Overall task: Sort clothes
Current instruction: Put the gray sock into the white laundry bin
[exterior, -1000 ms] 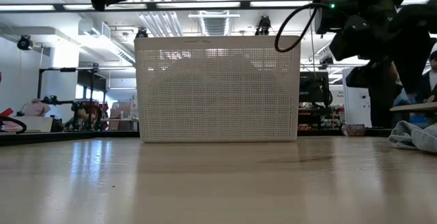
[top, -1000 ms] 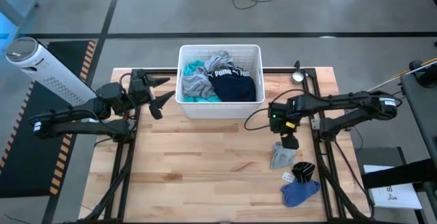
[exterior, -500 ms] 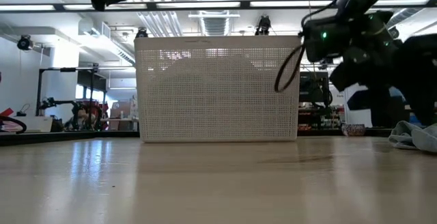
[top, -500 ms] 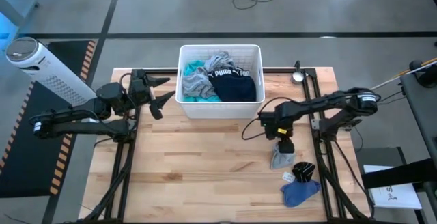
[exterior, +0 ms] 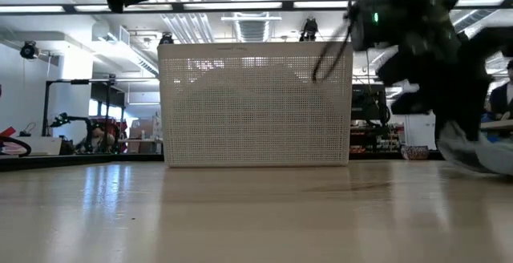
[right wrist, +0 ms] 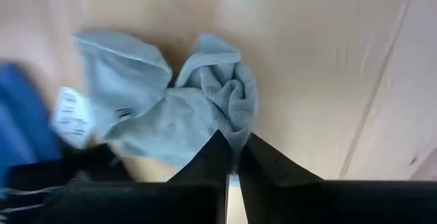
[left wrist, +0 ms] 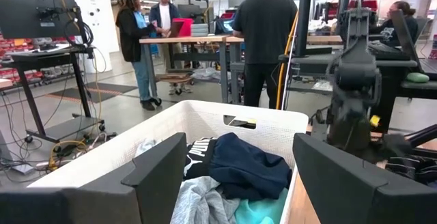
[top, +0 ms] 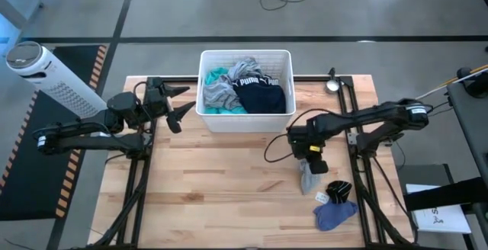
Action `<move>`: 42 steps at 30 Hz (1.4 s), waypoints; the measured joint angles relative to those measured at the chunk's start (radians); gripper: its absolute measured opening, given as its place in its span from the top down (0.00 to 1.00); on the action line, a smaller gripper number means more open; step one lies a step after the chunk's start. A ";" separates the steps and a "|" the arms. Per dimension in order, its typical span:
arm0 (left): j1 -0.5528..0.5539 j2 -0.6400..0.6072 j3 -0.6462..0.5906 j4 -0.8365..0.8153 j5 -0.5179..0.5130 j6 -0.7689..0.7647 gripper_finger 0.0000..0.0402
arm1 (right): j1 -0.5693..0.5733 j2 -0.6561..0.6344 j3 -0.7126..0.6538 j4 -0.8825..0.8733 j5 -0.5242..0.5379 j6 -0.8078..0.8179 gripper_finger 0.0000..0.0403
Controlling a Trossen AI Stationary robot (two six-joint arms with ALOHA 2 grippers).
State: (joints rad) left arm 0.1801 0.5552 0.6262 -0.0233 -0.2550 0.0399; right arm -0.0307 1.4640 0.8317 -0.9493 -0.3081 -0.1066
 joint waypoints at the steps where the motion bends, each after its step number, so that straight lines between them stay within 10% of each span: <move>1: 0.000 0.000 0.000 0.000 0.000 0.000 0.36 | 0.008 -0.015 0.018 -0.009 -0.008 -0.005 0.99; 14: 0.000 0.000 0.000 0.005 0.000 0.007 0.36 | 0.044 -0.153 0.455 0.000 0.027 -0.045 1.00; 24: 0.000 0.000 0.000 0.004 0.000 0.008 0.36 | 0.028 -0.123 0.792 0.150 0.503 -0.198 1.00; 37: 0.000 0.000 0.000 0.004 0.000 0.008 0.36 | -0.269 -0.004 0.988 0.164 0.644 -0.314 0.99; 42: 0.000 0.000 0.000 0.004 -0.001 0.011 0.36 | -0.334 0.040 0.997 0.105 0.649 -0.294 0.84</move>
State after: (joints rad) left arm 0.1802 0.5549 0.6262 -0.0196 -0.2558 0.0511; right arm -0.3651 1.5042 1.8282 -0.8440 0.3405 -0.4004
